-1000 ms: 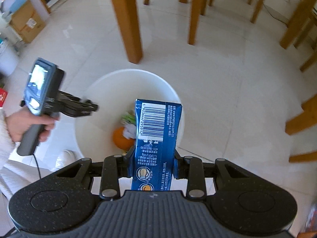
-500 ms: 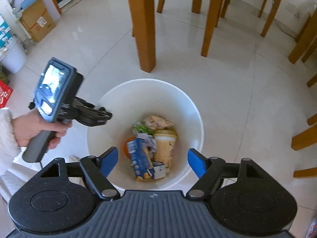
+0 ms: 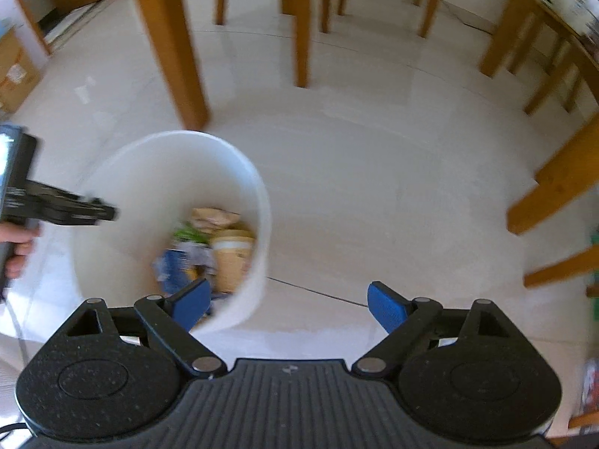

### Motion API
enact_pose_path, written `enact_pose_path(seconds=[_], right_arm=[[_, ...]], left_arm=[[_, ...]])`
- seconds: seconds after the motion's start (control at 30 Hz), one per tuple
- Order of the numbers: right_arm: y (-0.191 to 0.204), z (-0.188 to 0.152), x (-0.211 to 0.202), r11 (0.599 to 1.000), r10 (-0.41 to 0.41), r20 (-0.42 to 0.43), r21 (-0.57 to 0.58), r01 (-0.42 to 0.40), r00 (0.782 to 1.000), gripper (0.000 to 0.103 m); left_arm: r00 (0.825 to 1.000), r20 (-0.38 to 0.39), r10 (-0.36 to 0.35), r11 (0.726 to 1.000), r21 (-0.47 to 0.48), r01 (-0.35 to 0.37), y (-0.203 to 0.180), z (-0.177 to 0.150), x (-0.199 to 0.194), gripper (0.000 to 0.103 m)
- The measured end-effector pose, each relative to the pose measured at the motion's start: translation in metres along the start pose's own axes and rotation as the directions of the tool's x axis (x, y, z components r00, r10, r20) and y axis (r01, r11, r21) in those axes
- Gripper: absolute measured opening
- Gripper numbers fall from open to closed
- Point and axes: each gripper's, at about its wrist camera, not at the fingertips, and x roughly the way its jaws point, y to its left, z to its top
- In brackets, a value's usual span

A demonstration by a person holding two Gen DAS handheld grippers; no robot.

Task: Organize objects
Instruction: 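Move the right gripper to the clear plastic bag and grasp it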

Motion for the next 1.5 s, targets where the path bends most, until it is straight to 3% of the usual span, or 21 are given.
enact_pose_path(seconds=[0.4, 0.73, 1.27, 1.33, 1.5], right_arm=[[-0.153, -0.057, 0.092, 0.985, -0.103, -0.103, 0.125, 0.115, 0.989, 0.097], [-0.250, -0.090, 0.190, 0.958, -0.061, -0.205, 0.263, 0.115, 0.977, 0.097], [-0.293, -0.121, 0.286, 0.961, -0.043, -0.269, 0.254, 0.114, 0.962, 0.095], [-0.296, -0.126, 0.294, 0.983, -0.042, -0.280, 0.159, 0.089, 0.959, 0.093], [-0.305, -0.134, 0.308, 0.982, -0.043, -0.299, 0.161, 0.095, 0.953, 0.084]], left_arm=[[1.000, -0.007, -0.012, 1.000, -0.018, 0.012, 0.009, 0.002, 0.002, 0.007], [1.000, -0.007, -0.011, 1.000, -0.017, 0.011, 0.006, 0.000, 0.003, 0.007], [1.000, -0.003, -0.009, 1.000, -0.026, 0.009, 0.000, -0.003, 0.001, 0.007], [1.000, 0.000, -0.006, 1.000, -0.023, 0.006, -0.001, -0.004, 0.000, 0.007], [1.000, 0.001, -0.007, 1.000, -0.024, 0.007, -0.001, -0.006, 0.000, 0.007]])
